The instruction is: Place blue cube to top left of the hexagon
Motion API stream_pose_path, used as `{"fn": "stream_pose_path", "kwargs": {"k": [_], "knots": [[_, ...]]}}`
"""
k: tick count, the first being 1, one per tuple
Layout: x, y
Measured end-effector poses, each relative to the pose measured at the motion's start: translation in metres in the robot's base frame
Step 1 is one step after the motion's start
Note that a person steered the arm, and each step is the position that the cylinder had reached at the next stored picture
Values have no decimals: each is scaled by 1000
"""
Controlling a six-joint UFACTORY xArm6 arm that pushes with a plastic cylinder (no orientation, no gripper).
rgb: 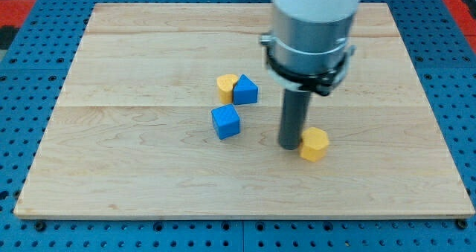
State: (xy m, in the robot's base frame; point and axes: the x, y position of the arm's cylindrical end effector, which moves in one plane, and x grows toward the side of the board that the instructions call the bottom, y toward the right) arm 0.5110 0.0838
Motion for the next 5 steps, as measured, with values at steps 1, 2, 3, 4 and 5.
{"fn": "stream_pose_path", "kwargs": {"k": [1, 2, 3, 4, 5], "knots": [[-9, 38], [7, 66], [40, 61], [48, -50], [19, -137]]}}
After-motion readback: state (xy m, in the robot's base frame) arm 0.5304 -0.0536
